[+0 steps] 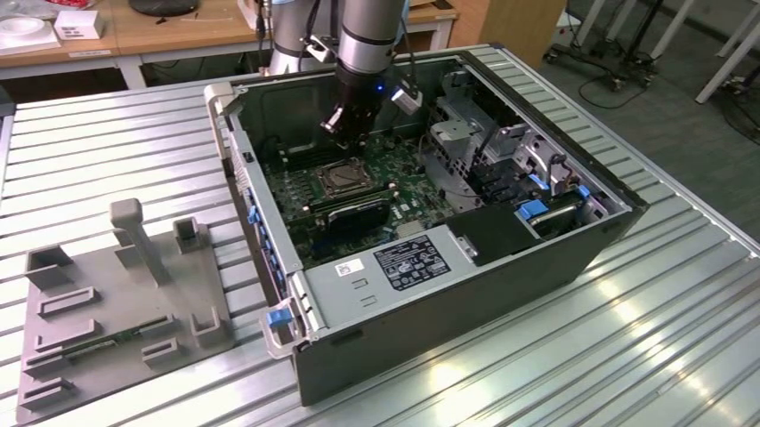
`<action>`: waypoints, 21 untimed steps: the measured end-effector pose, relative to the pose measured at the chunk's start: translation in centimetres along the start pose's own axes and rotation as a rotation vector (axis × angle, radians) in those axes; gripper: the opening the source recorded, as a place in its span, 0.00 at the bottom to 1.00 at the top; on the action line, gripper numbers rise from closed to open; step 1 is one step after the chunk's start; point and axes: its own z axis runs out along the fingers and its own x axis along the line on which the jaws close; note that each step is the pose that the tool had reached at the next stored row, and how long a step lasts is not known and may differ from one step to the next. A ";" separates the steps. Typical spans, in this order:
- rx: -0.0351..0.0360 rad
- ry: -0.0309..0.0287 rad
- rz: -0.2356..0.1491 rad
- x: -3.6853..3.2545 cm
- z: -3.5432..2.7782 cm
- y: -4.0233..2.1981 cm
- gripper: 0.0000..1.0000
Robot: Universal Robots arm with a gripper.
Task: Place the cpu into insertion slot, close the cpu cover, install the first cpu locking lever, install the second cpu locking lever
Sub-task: 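Install the first cpu locking lever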
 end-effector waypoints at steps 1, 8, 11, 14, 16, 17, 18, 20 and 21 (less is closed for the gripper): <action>0.0000 0.0000 0.000 -0.01 0.00 0.03 0.11; 0.0025 0.0016 -0.007 -0.07 0.07 0.08 0.11; 0.0064 0.0037 -0.012 -0.09 0.11 0.07 0.11; 0.0106 0.0062 -0.016 -0.10 0.16 0.06 0.11; 0.0120 0.0069 -0.019 -0.10 0.26 0.05 0.11; 0.0124 0.0070 -0.021 -0.11 0.32 0.05 0.11; 0.0131 0.0076 -0.022 -0.11 0.35 0.05 0.11; 0.0139 0.0082 -0.025 -0.11 0.37 0.04 0.11; 0.0140 0.0083 -0.026 -0.11 0.37 0.04 0.11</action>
